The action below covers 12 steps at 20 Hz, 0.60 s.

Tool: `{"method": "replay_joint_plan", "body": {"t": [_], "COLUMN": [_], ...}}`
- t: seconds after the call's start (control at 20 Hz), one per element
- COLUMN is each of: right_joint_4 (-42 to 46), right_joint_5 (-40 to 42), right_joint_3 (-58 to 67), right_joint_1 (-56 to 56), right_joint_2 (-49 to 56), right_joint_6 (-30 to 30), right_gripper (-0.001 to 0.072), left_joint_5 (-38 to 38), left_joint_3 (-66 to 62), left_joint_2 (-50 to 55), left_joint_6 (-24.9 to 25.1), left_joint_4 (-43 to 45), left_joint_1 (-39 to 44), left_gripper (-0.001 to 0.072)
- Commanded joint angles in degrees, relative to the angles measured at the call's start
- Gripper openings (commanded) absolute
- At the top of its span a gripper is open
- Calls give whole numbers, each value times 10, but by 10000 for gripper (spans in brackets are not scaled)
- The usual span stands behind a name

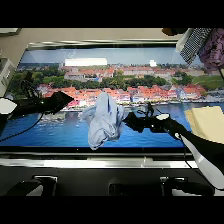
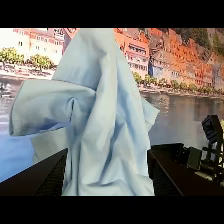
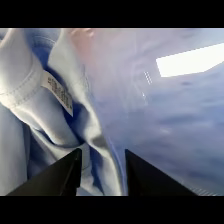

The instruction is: Fold the clothes and pants, and hang the long-sleeved shirts on hangers.

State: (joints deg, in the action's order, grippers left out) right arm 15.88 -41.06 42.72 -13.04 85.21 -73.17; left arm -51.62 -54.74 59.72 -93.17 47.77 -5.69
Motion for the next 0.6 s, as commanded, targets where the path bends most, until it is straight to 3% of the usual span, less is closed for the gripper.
{"method": "replay_joint_plan", "body": {"t": [0.0, 0.15, 0.2, 0.4, 0.55], "right_joint_4": [7, 20, 21, 53, 163], "right_joint_5": [14, 49, 48, 45, 31], "right_joint_3": [0, 0, 0, 0, 0], "right_joint_1": [-22, -40, -37, -35, -35], "right_joint_2": [2, 2, 1, -13, -52], "right_joint_6": [-16, -49, -49, -88, -168], "right_gripper": [309, 247, 20, 30, 30], "left_joint_5": [0, 0, 0, -3, -9], "left_joint_3": [0, 0, 0, 0, 9], "left_joint_2": [0, 0, 0, 1, 10], "left_joint_6": [2, 2, 2, 2, 2], "left_joint_4": [0, 0, 0, 2, 14], "left_joint_1": [0, -1, -1, -11, -30], "left_gripper": [571, 570, 571, 570, 570]}}
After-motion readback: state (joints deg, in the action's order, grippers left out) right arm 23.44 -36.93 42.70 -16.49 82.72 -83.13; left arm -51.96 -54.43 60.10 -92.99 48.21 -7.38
